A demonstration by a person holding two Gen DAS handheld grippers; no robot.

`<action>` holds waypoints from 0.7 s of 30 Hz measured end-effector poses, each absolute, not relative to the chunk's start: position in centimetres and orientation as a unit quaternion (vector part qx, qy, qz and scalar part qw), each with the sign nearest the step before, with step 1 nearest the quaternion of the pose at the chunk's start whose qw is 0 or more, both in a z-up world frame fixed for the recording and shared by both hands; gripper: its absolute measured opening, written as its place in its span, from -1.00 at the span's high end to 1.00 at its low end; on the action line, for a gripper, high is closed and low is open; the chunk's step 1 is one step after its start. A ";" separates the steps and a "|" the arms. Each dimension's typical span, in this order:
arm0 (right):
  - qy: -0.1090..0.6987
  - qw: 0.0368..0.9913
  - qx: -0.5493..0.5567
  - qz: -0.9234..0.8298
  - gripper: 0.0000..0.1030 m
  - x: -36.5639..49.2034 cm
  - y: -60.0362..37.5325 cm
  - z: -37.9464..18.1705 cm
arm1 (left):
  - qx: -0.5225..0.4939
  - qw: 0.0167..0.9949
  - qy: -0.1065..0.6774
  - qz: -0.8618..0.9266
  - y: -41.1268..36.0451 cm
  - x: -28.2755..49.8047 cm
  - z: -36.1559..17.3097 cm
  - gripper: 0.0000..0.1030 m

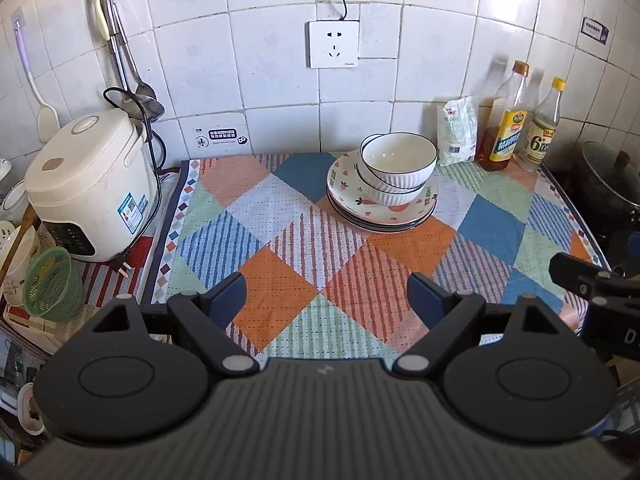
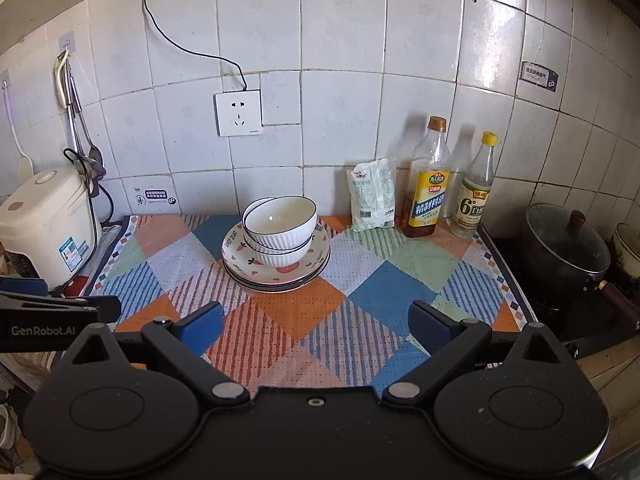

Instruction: Organize plates and bowls

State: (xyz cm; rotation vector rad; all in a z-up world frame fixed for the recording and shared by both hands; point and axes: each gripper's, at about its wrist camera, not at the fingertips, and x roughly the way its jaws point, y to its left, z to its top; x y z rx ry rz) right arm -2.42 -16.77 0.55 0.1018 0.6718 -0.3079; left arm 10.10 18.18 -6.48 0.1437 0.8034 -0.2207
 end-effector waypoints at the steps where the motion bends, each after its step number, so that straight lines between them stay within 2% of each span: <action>1: 0.329 0.931 0.051 -0.150 -0.94 -2.4 -16.8 0.5 | 0.071 0.912 0.390 -0.107 18.1 10.1 -6.5 -0.70; 21: 0.338 0.926 0.061 -0.159 -0.94 -2.2 -17.1 0.0 | 0.074 0.905 0.407 -0.103 18.0 10.9 -7.0 -0.70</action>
